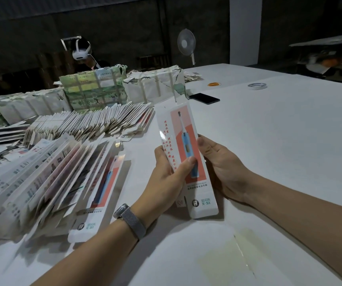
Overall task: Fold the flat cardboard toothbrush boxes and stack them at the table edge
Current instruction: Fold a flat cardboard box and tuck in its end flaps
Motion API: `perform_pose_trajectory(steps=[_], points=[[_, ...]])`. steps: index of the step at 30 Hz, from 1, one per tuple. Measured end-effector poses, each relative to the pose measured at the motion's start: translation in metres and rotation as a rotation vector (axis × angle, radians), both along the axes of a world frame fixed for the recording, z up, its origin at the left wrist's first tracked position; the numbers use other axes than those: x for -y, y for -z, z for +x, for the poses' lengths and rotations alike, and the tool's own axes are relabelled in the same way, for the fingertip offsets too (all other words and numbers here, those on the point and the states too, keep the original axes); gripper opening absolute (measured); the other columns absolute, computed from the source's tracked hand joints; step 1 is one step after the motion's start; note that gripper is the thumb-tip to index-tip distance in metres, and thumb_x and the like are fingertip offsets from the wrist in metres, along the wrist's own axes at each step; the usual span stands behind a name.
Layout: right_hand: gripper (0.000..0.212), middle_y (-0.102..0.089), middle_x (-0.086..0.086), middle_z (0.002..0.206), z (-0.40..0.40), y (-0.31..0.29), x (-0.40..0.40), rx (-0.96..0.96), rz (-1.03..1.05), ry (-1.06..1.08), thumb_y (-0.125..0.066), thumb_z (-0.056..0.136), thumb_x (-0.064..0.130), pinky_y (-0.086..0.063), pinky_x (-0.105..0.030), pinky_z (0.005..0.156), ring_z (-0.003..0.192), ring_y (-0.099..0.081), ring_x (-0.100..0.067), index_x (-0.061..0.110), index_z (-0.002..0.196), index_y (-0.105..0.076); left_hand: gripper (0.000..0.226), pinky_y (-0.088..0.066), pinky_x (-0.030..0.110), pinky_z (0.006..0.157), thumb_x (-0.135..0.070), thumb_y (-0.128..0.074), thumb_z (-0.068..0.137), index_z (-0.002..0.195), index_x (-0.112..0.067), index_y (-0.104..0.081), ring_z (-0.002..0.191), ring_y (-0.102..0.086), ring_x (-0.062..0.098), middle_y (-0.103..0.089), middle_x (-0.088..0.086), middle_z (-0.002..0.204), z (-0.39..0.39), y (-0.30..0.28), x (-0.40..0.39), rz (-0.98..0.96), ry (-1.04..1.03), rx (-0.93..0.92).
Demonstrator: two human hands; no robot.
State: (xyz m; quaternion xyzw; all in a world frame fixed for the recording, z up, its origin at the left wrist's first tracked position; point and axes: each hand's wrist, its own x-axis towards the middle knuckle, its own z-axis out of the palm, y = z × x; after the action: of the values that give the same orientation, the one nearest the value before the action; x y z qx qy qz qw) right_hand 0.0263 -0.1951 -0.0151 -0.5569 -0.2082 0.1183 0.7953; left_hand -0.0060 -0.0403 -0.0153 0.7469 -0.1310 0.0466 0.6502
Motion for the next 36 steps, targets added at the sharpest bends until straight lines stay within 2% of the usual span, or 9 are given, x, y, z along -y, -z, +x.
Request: perform_pose_trajectory(steps=[3,9,13,16,19,25,27,31,36], points=[[0.042,-0.073,-0.007,0.118,0.002,0.001,0.000,0.013,-0.044,0.016,-0.052,0.090,0.046,-0.061,-0.047,0.083,0.104,-0.071,-0.035,0.029,0.128,-0.062,0.038,-0.059,0.023,0.069,-0.052,-0.061,0.091,0.115,-0.037,-0.035,0.095,-0.073,0.008,-0.063,-0.002,0.113,0.001,0.001,0.001,0.014,0.014,0.003],[0.038,-0.074,-0.004,0.113,0.004,0.002,0.001,0.049,-0.128,0.089,-0.058,0.087,0.044,-0.058,-0.057,0.087,0.100,-0.072,-0.034,0.035,0.124,-0.062,0.035,-0.058,0.020,0.069,-0.049,-0.048,0.086,0.117,-0.038,-0.037,0.097,-0.072,0.007,-0.061,0.002,0.115,0.002,0.006,-0.001,0.021,0.067,0.003],[0.043,-0.075,-0.013,0.103,0.004,0.001,0.000,0.084,-0.185,0.165,-0.065,0.080,0.046,-0.054,-0.065,0.085,0.093,-0.072,-0.040,0.032,0.120,-0.060,0.040,-0.062,0.031,0.072,-0.056,-0.042,0.090,0.121,-0.031,-0.045,0.088,-0.075,0.021,-0.069,0.010,0.107,0.007,0.006,-0.002,-0.009,0.013,-0.010],[0.049,-0.076,-0.012,0.094,0.003,0.000,-0.001,0.089,-0.200,0.196,-0.068,0.077,0.043,-0.062,-0.039,0.061,0.079,-0.075,-0.029,0.024,0.121,-0.057,0.054,-0.063,0.034,0.074,-0.065,-0.039,0.095,0.116,-0.019,-0.057,0.081,-0.076,0.026,-0.076,0.009,0.094,0.009,0.005,-0.003,-0.027,-0.048,0.002],[0.047,-0.077,-0.006,0.087,0.003,0.000,0.000,0.088,-0.226,0.202,-0.069,0.076,0.042,-0.052,-0.021,0.047,0.073,-0.075,-0.021,0.024,0.117,-0.054,0.051,-0.062,0.028,0.068,-0.062,-0.036,0.089,0.110,-0.023,-0.062,0.077,-0.077,0.023,-0.077,0.002,0.087,0.009,0.004,-0.006,0.005,-0.062,-0.012],[0.045,-0.077,-0.001,0.091,-0.001,0.000,0.002,0.133,-0.264,0.192,-0.063,0.081,0.048,-0.060,-0.046,0.078,0.084,-0.076,-0.025,0.033,0.120,-0.048,0.064,-0.061,0.035,0.072,-0.073,-0.045,0.082,0.111,-0.017,-0.060,0.077,-0.076,0.024,-0.077,0.002,0.084,0.009,0.005,-0.007,0.002,-0.050,-0.039],[0.049,-0.076,-0.004,0.093,-0.003,-0.003,0.001,0.144,-0.248,0.233,-0.062,0.080,0.049,-0.059,-0.048,0.076,0.084,-0.074,-0.027,0.034,0.125,-0.048,0.073,-0.060,0.031,0.070,-0.079,-0.046,0.074,0.112,-0.017,-0.060,0.077,-0.076,0.023,-0.077,0.000,0.084,0.009,0.005,-0.007,0.013,-0.025,-0.050],[0.054,-0.070,-0.018,0.102,-0.008,-0.010,-0.002,0.127,-0.198,0.296,-0.058,0.079,0.052,-0.051,-0.064,0.083,0.082,-0.069,-0.036,0.032,0.129,-0.051,0.053,-0.057,0.020,0.065,-0.062,-0.045,0.086,0.110,-0.018,-0.061,0.075,-0.076,0.017,-0.077,-0.004,0.084,0.008,0.005,-0.007,0.041,0.058,-0.057],[0.051,-0.069,-0.023,0.107,-0.010,-0.013,-0.003,0.111,-0.221,0.272,-0.056,0.086,0.044,-0.051,-0.064,0.081,0.081,-0.064,-0.030,0.027,0.134,-0.051,0.052,-0.058,0.024,0.069,-0.059,-0.046,0.089,0.112,-0.016,-0.064,0.078,-0.076,0.021,-0.077,0.004,0.088,0.007,0.004,-0.011,0.001,0.083,-0.066]])
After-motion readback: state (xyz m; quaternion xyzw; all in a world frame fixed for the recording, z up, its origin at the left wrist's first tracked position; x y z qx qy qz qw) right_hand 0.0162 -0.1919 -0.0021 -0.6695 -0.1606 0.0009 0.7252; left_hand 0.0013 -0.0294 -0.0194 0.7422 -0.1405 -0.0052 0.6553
